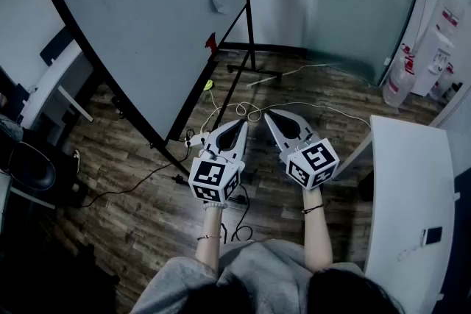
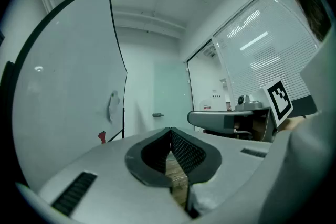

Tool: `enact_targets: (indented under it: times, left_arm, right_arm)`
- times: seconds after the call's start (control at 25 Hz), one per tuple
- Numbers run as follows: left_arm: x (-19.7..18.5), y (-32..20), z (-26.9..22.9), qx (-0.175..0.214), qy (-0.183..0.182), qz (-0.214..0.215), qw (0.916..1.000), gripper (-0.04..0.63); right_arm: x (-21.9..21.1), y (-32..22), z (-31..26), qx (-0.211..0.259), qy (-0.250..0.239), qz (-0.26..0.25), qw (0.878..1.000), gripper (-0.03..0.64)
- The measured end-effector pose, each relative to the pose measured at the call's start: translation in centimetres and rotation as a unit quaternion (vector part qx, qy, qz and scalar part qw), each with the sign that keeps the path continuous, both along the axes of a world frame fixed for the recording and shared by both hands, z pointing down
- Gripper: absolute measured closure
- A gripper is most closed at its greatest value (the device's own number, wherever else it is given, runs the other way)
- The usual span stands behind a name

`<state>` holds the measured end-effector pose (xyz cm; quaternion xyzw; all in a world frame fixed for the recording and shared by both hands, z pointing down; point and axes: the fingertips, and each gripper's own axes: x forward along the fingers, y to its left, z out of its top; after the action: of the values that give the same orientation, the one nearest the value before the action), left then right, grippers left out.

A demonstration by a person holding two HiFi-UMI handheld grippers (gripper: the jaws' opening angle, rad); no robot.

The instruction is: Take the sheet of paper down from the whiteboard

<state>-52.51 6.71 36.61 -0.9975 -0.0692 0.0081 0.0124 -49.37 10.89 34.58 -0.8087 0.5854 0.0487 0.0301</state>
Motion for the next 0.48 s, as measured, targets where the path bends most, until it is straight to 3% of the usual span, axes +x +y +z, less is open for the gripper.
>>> enact_targets:
  times: [0.48]
  left_arm:
    - [3.7,1.3,0.6,-0.001,-0.004,-0.004,1.0000,0.589]
  right_arm:
    - [3.1,1.1,0.5,0.005,-0.004,-0.016,1.000,0.617]
